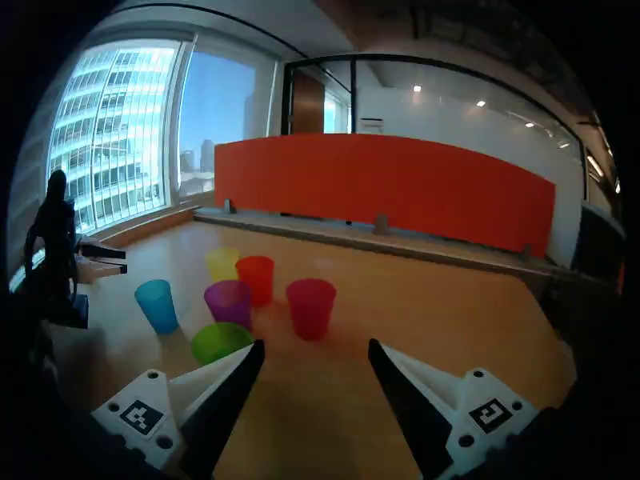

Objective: Pour water

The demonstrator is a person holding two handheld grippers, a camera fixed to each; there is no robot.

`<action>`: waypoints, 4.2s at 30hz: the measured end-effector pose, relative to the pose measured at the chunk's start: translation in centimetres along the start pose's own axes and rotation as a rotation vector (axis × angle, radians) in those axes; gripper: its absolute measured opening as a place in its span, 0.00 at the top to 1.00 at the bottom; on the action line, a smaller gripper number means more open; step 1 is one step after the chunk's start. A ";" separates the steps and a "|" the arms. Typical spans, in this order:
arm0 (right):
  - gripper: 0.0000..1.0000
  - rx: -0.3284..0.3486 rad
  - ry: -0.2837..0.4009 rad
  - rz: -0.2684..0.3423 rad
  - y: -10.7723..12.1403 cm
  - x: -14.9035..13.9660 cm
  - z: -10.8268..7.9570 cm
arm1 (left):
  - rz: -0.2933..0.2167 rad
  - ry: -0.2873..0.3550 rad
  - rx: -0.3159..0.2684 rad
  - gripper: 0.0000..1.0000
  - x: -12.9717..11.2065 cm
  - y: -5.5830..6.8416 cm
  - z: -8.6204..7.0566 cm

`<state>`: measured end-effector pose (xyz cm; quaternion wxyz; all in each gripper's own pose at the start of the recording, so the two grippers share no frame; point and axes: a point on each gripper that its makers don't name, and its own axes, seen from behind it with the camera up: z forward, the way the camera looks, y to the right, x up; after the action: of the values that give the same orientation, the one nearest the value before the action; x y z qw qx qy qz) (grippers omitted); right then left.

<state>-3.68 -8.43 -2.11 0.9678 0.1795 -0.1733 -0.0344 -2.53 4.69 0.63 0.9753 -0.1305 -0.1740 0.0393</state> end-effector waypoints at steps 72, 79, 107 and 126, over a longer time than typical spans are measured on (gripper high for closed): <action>0.00 -0.310 0.330 0.064 3.8 5.4 -3.5 | -0.055 0.386 0.294 0.10 3.6 -3.8 -3.5; 0.00 -0.303 0.340 0.080 3.6 6.0 -3.4 | -0.047 0.380 0.291 0.11 2.8 -3.9 -3.2; 0.00 -0.316 0.338 0.077 3.6 6.5 -3.7 | -0.076 0.348 0.279 0.10 1.2 -4.2 -2.5; 0.00 -0.307 0.369 0.069 4.0 6.8 -4.4 | -0.072 0.343 0.269 0.10 1.1 -4.1 -2.4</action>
<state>4.21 -4.13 -2.32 0.9996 0.0274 0.0074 0.0063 -0.51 0.34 -0.08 1.0000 0.0023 -0.0031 0.0047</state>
